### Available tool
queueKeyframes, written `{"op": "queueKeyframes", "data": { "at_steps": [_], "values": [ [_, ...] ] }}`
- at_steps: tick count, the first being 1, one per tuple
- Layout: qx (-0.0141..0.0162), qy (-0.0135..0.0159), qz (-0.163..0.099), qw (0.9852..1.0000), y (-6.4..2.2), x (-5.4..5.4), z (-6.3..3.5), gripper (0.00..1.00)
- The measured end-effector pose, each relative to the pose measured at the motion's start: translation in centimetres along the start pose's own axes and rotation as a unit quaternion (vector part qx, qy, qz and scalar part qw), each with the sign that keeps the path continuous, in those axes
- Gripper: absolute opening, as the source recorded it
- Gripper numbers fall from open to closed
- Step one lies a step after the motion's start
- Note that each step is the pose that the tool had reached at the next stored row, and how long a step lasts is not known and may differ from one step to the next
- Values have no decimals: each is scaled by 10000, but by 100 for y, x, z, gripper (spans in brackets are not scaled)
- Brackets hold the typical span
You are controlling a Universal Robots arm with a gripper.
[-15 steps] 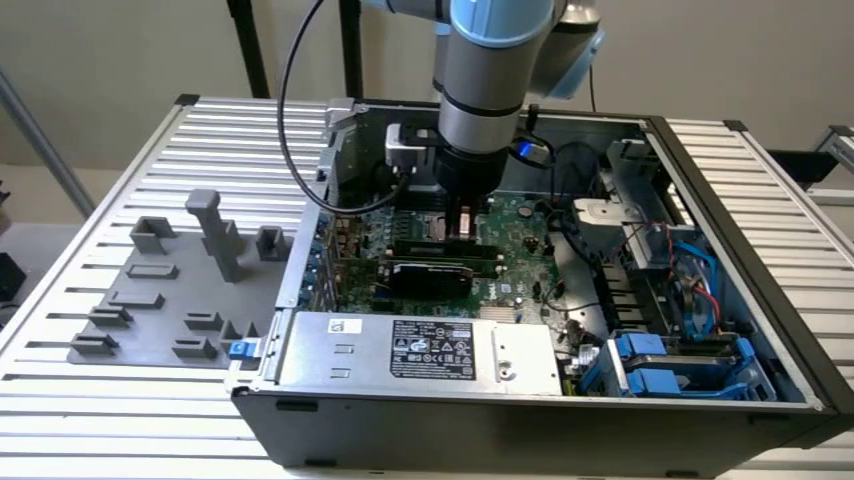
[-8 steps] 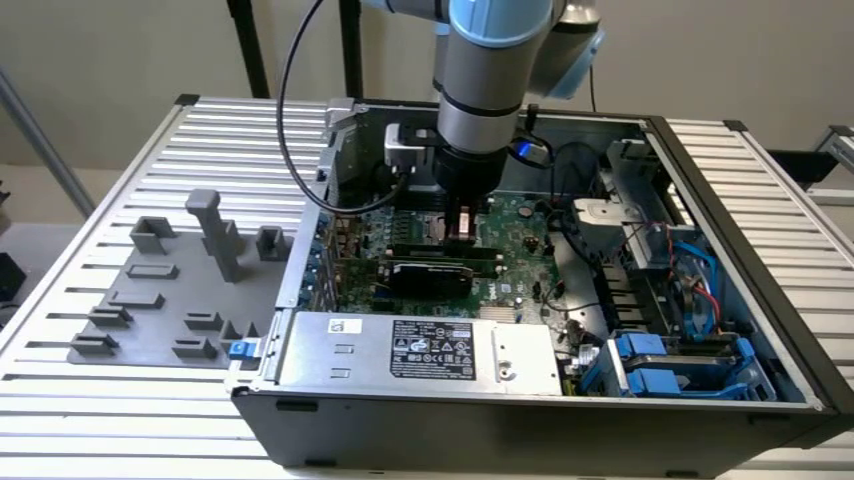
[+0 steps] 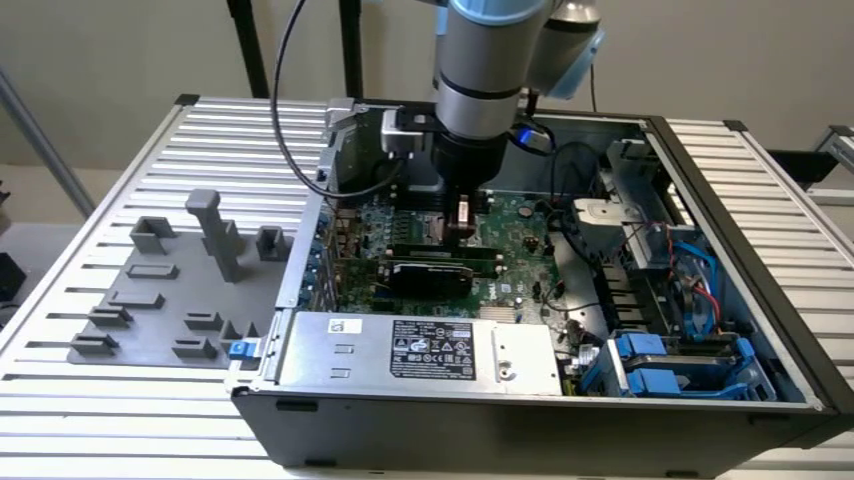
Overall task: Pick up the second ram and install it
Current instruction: 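Press down the second ram until it locks into place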
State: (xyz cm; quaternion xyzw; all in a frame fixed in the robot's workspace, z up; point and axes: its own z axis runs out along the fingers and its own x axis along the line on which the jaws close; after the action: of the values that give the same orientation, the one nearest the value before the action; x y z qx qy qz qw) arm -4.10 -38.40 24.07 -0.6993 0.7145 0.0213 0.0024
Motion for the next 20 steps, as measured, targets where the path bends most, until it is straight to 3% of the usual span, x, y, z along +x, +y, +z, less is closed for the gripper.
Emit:
{"op": "queueKeyframes", "data": {
  "at_steps": [1, 2, 20],
  "values": [
    [0, 0, 0, 10000, 11, 0, -9, 100],
    [0, -1, 0, 10000, 23, 0, -13, 0],
    [0, -1, 0, 10000, 39, 1, -6, 0]
  ]
}}
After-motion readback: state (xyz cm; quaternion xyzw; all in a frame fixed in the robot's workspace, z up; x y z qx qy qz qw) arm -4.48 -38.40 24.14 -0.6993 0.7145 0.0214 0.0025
